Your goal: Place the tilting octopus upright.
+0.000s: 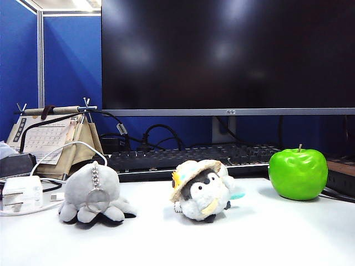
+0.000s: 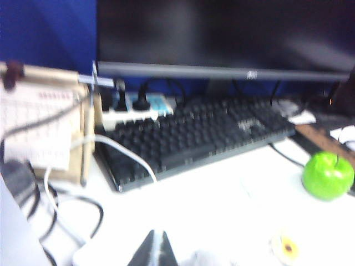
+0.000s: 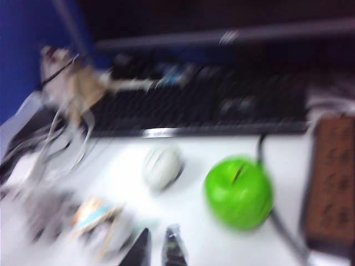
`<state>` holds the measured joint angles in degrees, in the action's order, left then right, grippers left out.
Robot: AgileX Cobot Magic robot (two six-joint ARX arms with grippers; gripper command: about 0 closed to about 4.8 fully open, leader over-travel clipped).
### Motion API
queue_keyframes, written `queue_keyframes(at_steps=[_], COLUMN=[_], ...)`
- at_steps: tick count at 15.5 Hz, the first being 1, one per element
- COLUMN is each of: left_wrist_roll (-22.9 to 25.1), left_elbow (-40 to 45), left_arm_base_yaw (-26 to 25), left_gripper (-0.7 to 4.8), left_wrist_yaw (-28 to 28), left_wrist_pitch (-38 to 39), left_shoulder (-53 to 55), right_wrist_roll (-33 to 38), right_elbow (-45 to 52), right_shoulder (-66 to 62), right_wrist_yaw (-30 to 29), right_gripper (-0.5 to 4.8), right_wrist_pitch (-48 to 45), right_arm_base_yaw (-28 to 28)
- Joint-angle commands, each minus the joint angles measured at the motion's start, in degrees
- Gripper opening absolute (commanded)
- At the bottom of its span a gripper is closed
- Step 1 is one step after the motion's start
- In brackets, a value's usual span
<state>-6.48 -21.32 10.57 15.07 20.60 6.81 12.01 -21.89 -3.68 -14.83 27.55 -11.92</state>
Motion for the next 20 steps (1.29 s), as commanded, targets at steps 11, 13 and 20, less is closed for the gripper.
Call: queue_keyframes(at_steps=[11, 13, 20], left_wrist_roll=[-3.0, -3.0, -3.0], left_elbow=[1.7, 4.2, 9.3], left_arm_base_yaw=[0.0, 0.0, 0.0], left_gripper=[-0.04, -0.04, -0.04], left_wrist_yaw=[-14.4, -14.4, -14.4], left_wrist_pitch=[-4.0, -4.0, -4.2], left_shoulder=[0.1, 0.1, 0.0], right_wrist_roll=[0.1, 0.1, 0.0], right_elbow=[10.1, 11.6, 14.6], right_shoulder=[0.0, 0.0, 0.0], right_wrist_yaw=[16.9, 17.0, 20.3], right_gripper=[-0.08, -0.08, -0.08], right_wrist_pitch=[-13.3, -13.7, -14.3], right_arm_base_yaw=[0.0, 0.0, 0.1])
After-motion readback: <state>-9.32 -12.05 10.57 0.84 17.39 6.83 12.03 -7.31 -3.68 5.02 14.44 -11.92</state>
